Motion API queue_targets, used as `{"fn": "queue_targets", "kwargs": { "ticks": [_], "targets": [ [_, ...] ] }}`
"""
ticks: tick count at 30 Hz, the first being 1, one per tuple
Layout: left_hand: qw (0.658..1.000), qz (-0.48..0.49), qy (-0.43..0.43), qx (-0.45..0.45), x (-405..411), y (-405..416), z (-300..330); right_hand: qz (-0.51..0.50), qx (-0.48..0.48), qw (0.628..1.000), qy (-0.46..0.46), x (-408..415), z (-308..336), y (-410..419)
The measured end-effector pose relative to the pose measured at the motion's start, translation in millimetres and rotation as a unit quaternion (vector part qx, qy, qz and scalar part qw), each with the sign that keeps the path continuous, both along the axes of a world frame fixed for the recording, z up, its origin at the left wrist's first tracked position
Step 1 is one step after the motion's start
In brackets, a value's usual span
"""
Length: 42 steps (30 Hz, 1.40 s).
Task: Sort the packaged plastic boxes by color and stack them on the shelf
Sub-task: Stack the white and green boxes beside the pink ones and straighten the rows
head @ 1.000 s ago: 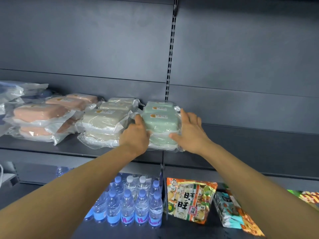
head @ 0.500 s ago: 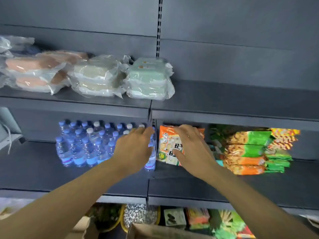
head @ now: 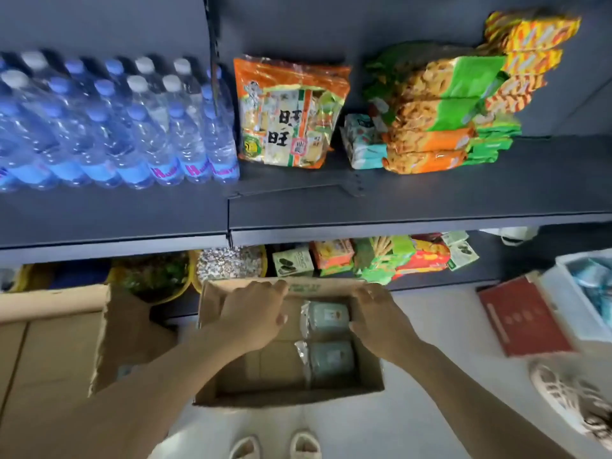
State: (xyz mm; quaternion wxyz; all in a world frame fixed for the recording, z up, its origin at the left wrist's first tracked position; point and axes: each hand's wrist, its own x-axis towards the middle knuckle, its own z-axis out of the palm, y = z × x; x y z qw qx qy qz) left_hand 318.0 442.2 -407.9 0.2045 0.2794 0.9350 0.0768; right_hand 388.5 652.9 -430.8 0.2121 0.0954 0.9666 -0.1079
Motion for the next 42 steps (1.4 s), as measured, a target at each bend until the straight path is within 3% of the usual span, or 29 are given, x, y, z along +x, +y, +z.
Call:
{"fn": "queue_targets", "kwargs": {
  "ticks": [7,12,19,24,26,29,33,36,38,42],
  "targets": [
    [0.994,0.041,-0.097,-0.034,37,18,-135,-0.009,-0.073,0.992,-0.105,34,-152,39],
    [0.986,0.071,-0.143,-0.038,51,30,-228,0.010,-0.071,0.985,-0.160,33,-260,45],
    [0.984,0.080,-0.153,-0.042,49,38,-321,0.152,0.021,0.972,-0.179,16,-371,44],
    [0.979,0.099,-0.175,-0.031,47,38,-348,0.215,0.082,0.963,-0.144,12,-394,34],
    [0.976,0.111,-0.185,-0.026,48,37,-347,0.179,0.051,0.972,-0.147,12,-389,32],
    [0.968,0.157,-0.194,-0.030,48,31,-341,-0.005,-0.092,0.985,-0.143,6,-363,30],
    [0.932,0.235,-0.270,0.054,43,27,-328,-0.256,-0.310,0.906,-0.132,-17,-319,22],
    [0.877,0.281,-0.338,0.192,37,35,-316,-0.304,-0.352,0.875,-0.132,-37,-310,4],
    [0.840,0.330,-0.332,0.274,34,42,-313,-0.332,-0.359,0.861,-0.136,-47,-308,-10],
    [0.839,0.390,-0.229,0.301,21,42,-316,-0.328,-0.397,0.844,-0.148,-52,-303,-24]
  ]
}}
